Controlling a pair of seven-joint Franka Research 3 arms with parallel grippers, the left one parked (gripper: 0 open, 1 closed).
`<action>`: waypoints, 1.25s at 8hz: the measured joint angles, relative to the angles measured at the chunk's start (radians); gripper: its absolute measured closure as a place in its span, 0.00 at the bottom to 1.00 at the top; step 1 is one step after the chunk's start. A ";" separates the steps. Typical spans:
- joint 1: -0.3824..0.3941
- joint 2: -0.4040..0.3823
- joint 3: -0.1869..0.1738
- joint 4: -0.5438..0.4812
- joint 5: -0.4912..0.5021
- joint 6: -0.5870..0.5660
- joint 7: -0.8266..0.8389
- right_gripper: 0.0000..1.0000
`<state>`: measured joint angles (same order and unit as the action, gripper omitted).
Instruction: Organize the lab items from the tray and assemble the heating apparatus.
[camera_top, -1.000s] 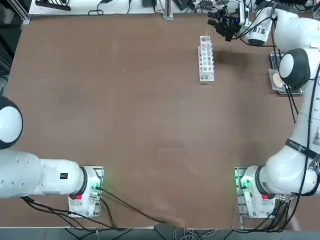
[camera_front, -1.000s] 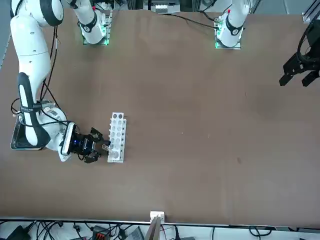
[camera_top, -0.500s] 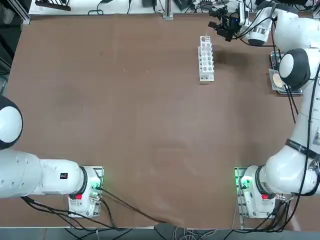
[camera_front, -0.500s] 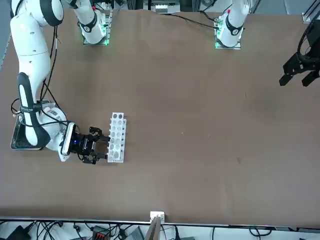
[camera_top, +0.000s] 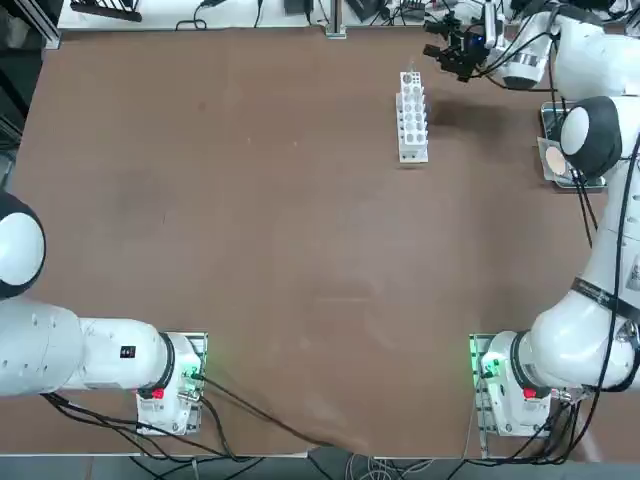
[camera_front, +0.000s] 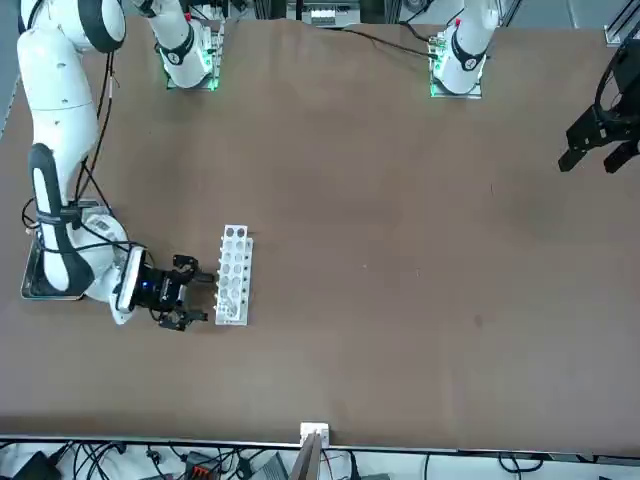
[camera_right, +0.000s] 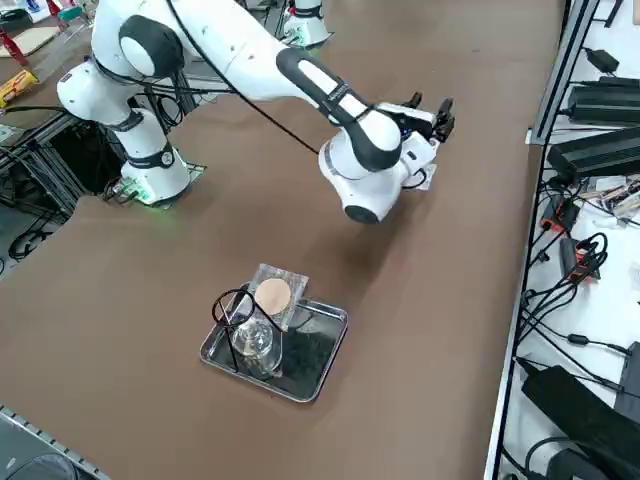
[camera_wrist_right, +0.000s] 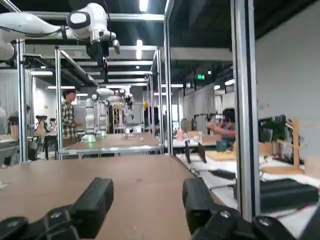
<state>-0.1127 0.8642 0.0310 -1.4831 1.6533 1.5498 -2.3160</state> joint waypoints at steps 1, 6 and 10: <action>-0.010 -0.015 -0.035 0.005 -0.038 -0.005 0.039 0.06; -0.141 -0.133 -0.079 0.028 -0.306 -0.021 0.374 0.03; -0.196 -0.213 -0.122 0.086 -0.541 -0.023 0.715 0.03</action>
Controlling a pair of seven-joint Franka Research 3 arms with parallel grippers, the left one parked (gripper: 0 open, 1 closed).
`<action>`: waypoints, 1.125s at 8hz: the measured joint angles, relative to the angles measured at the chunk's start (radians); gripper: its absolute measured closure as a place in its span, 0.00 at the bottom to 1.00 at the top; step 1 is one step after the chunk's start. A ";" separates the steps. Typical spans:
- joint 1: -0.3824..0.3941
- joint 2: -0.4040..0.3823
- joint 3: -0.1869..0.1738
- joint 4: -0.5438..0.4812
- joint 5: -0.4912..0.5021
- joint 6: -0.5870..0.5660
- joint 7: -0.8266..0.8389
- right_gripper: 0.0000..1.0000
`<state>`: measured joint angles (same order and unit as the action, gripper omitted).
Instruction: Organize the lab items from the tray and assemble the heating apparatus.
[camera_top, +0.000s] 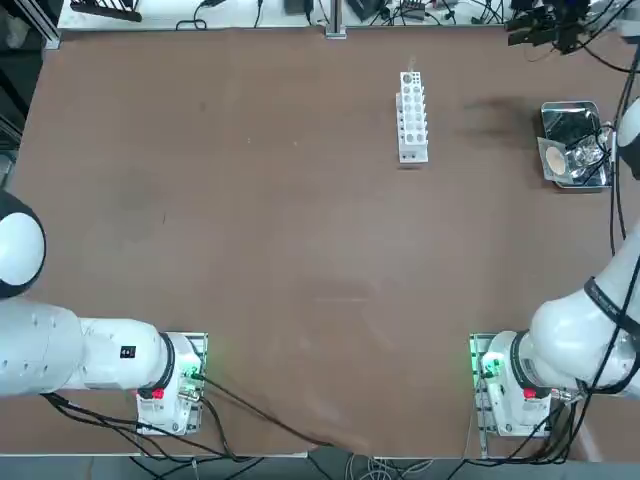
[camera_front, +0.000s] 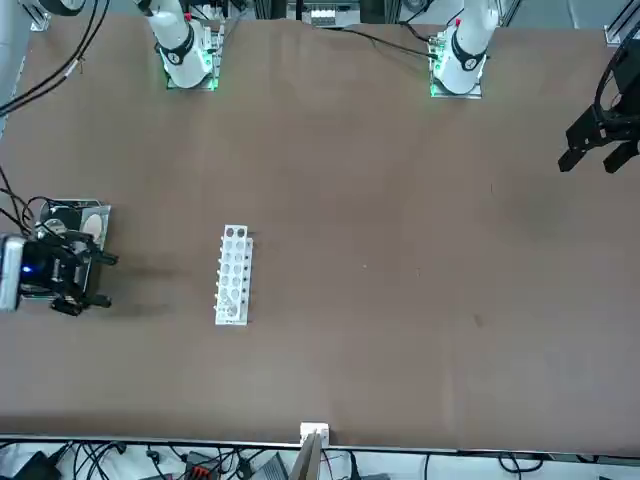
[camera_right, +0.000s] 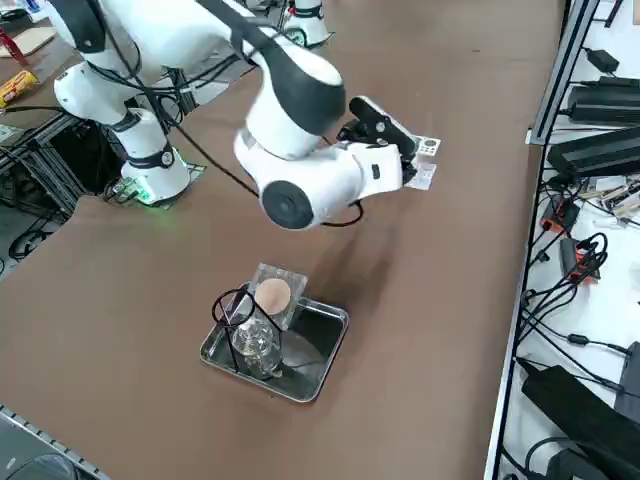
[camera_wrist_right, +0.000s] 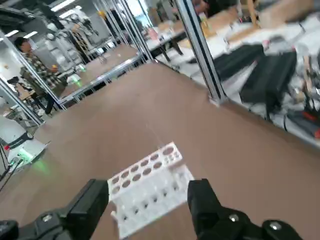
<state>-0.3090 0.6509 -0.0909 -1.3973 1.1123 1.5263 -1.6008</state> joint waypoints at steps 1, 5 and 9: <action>-0.011 -0.022 -0.004 0.021 -0.075 0.001 0.096 0.03; -0.029 -0.052 -0.080 0.171 -0.341 0.009 0.559 0.03; -0.035 0.076 -0.170 0.310 -0.473 0.085 0.849 0.03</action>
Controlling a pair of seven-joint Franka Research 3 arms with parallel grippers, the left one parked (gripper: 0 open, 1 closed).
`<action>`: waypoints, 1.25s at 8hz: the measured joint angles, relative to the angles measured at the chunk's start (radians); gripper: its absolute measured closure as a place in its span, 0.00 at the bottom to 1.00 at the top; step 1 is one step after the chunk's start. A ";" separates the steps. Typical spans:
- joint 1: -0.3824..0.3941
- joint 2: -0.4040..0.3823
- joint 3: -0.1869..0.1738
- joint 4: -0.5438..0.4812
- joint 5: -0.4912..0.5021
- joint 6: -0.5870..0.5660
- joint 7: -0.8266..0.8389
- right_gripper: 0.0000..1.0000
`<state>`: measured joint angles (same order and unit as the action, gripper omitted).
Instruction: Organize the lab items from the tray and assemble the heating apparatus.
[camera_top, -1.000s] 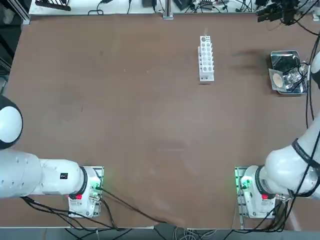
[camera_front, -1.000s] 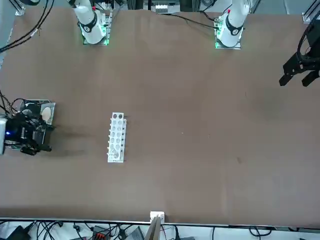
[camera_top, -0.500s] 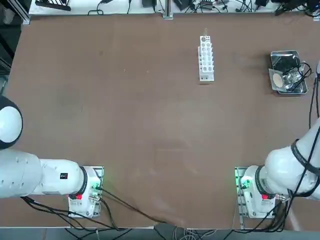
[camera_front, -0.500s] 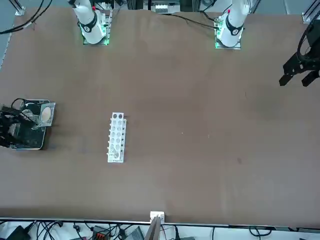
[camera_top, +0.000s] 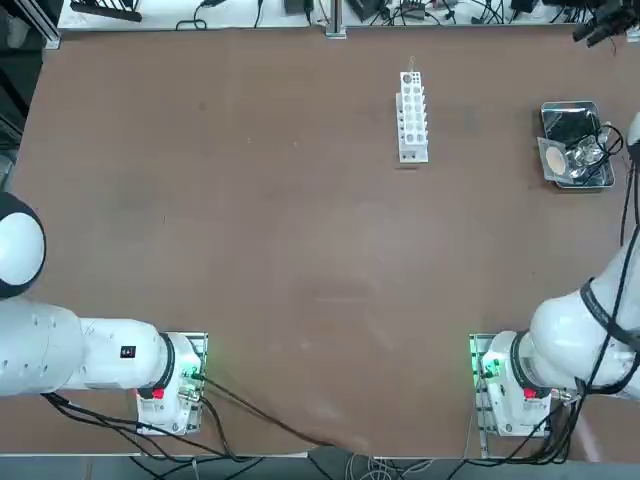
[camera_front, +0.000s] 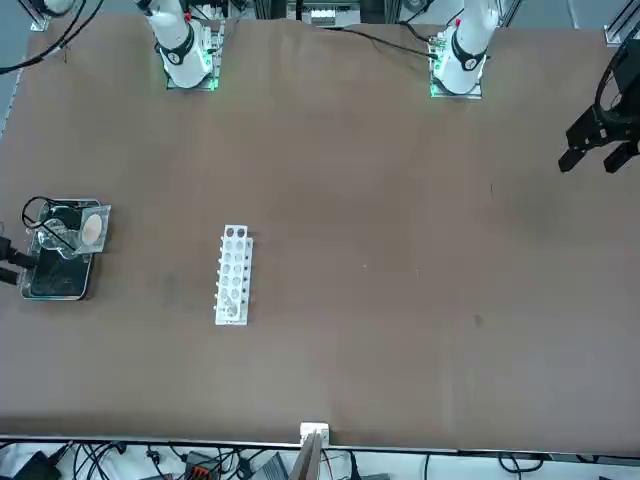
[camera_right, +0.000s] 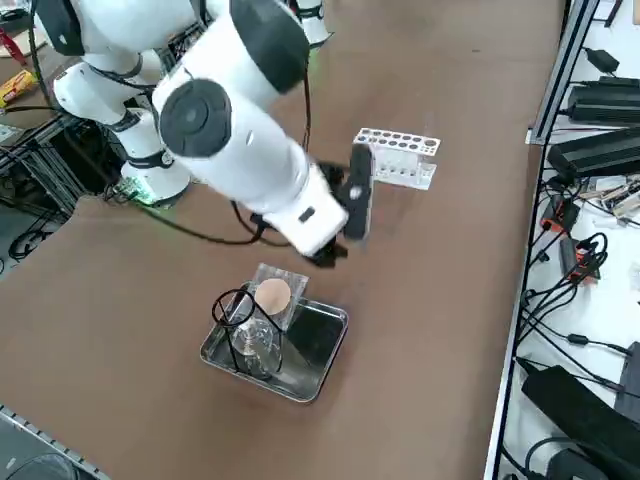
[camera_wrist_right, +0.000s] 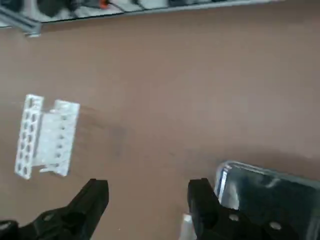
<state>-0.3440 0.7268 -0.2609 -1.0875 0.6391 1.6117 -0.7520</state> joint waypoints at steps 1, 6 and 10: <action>-0.004 0.047 -0.028 0.039 -0.010 0.008 0.042 0.03; 0.010 0.172 -0.094 0.107 -0.237 0.078 0.219 0.04; 0.026 0.176 -0.095 0.108 -0.279 -0.003 0.273 0.11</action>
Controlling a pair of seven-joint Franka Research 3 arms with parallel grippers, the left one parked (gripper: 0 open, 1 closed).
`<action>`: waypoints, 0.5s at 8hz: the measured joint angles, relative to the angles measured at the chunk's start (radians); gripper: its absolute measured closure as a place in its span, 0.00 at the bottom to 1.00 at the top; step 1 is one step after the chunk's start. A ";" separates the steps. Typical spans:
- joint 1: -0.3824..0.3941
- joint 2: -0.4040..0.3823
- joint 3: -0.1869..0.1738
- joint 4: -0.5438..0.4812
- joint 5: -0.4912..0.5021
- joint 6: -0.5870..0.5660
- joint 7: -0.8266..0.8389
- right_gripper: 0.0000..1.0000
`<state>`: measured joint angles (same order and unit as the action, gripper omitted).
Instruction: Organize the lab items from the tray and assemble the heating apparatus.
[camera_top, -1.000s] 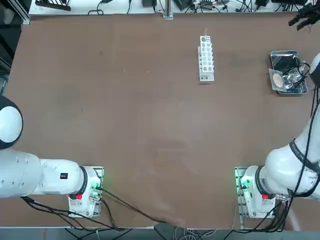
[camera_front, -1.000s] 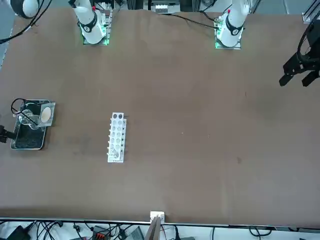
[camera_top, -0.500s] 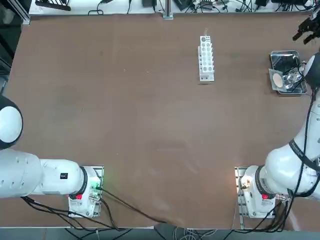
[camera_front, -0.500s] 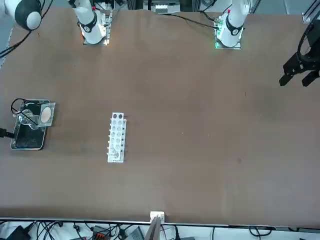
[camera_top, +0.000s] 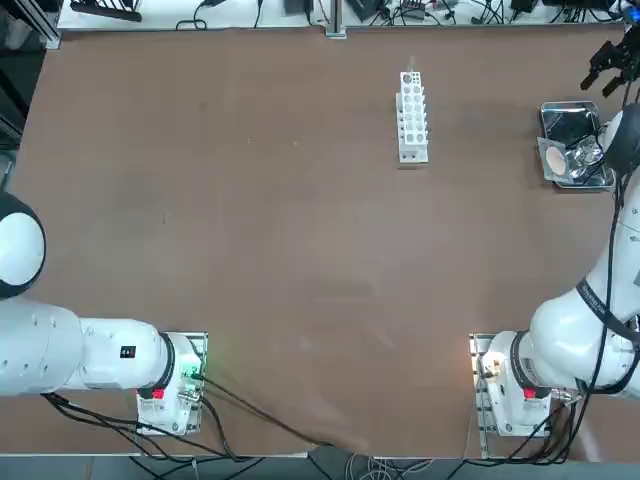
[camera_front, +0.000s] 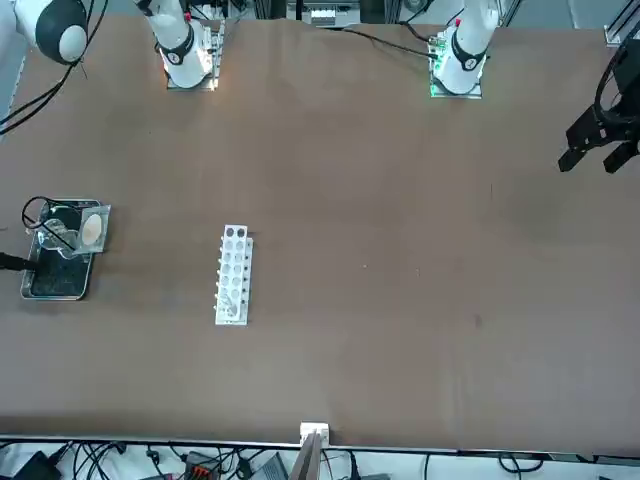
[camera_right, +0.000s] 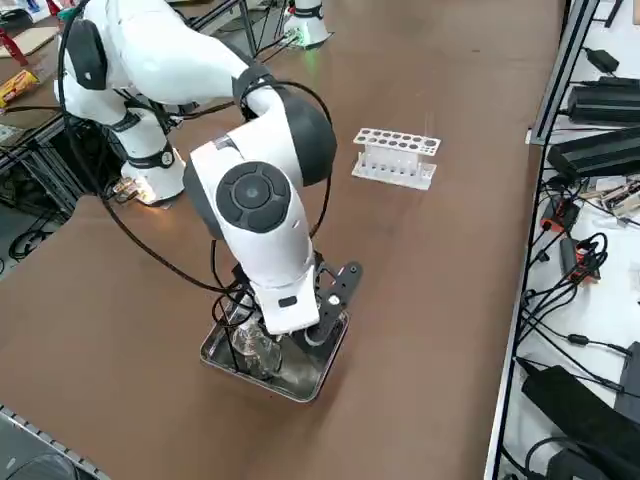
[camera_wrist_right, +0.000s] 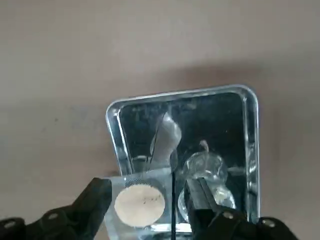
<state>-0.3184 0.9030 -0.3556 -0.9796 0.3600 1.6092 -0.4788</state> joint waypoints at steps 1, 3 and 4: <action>-0.004 0.004 -0.001 0.000 -0.012 -0.007 0.000 0.15; -0.008 0.010 -0.001 0.000 -0.060 -0.009 0.001 0.27; -0.008 0.013 -0.001 -0.001 -0.085 -0.011 0.002 0.29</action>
<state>-0.3265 0.9158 -0.3569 -0.9803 0.2754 1.5985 -0.4773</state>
